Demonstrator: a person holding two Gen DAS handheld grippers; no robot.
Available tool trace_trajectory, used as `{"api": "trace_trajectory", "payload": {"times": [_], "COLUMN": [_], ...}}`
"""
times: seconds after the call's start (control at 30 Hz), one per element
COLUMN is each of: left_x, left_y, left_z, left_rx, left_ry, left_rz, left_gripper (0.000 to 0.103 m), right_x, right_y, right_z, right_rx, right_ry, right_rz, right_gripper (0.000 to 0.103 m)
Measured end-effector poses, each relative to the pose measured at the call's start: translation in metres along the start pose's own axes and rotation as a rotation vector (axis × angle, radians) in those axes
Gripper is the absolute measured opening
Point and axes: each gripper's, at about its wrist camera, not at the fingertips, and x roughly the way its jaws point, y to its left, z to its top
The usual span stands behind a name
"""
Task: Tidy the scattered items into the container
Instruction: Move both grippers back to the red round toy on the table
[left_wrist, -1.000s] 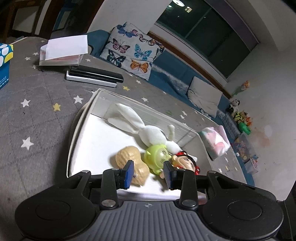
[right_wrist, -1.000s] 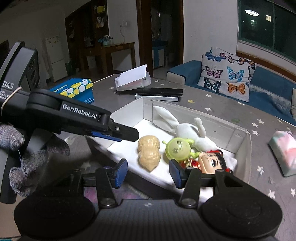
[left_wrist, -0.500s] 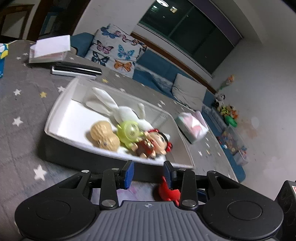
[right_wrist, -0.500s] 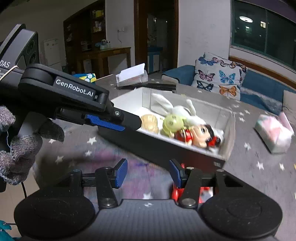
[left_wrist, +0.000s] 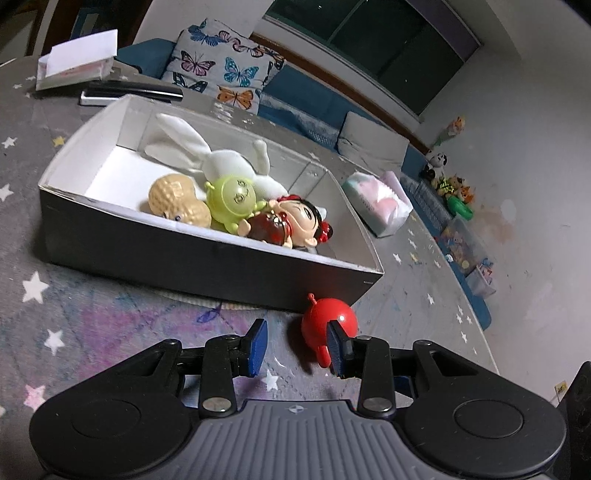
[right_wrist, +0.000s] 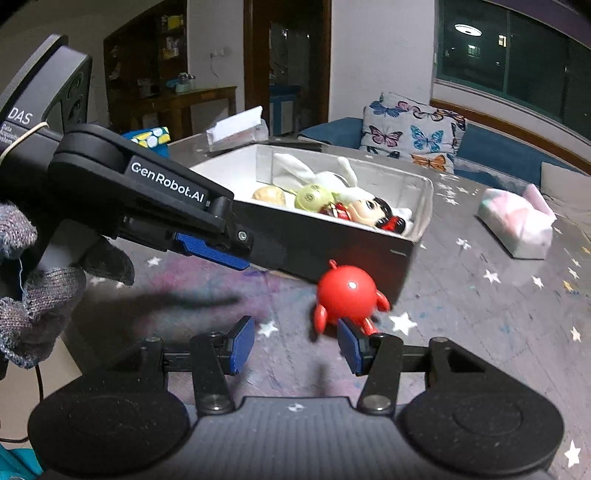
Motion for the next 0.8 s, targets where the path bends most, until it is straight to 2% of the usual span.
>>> {"api": "trace_trajectory", "payload": {"times": [0.27,0.3,0.33,0.37,0.8], "left_x": [0.012,0.013,0.014,0.015,0.033], "left_y": [0.0,0.0,0.001,0.002,0.003], "left_z": [0.001,0.002,0.003,0.003,0.011], "left_rx": [-0.018,-0.02,-0.026,-0.034,-0.068], "left_ry": [0.011,0.01,0.01,0.012,0.022], "left_rz": [-0.054,-0.058,-0.063,-0.07,-0.119], "left_gripper": [0.038,0.038,0.038,0.038,0.037], "right_x": [0.007,0.008,0.009,0.01,0.033], "right_y": [-0.013,-0.015,-0.016,-0.017,-0.029], "right_z": [-0.001,-0.001,-0.001,-0.001,0.006], "right_rx": [0.055,0.06,0.065,0.068,0.083], "right_ry": [-0.006,-0.005,-0.006,-0.007,0.012], "right_rz": [-0.02,-0.023,-0.027,-0.031,-0.05], "right_gripper": [0.051,0.052,0.059,0.062,0.062]}}
